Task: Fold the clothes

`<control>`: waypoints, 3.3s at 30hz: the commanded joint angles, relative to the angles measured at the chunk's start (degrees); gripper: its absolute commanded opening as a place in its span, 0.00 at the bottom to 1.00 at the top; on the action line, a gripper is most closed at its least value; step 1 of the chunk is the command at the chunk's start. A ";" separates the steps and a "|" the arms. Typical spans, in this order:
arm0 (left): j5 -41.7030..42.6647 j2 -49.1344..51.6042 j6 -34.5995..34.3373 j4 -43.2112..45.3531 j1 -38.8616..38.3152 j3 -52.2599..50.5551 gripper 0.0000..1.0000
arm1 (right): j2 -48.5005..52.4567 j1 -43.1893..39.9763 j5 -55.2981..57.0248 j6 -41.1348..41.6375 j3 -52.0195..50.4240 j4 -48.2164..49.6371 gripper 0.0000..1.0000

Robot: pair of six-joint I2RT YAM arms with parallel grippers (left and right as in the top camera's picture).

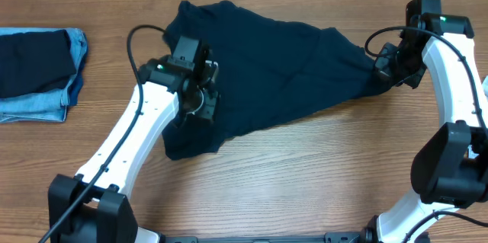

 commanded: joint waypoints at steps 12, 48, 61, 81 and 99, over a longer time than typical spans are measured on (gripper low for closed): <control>-2.78 3.63 6.54 11.26 -7.19 -13.53 0.59 | -1.49 -0.39 1.03 -0.20 1.20 0.76 0.04; -16.76 -3.65 -0.33 -2.14 -6.34 -4.68 0.04 | -1.49 -0.39 7.54 -0.61 0.90 -6.43 0.12; -16.79 -3.67 -0.17 -4.20 -6.19 -4.68 0.04 | -1.18 -0.39 2.03 -0.61 -10.95 3.87 0.58; -16.79 -3.65 -0.13 -3.13 -6.03 -4.68 0.05 | -1.07 -0.39 -4.20 -6.49 -28.13 31.85 0.58; -16.81 -3.65 0.07 -3.15 -6.03 -4.68 0.05 | -1.88 -0.44 -8.66 -6.47 -24.81 25.81 0.22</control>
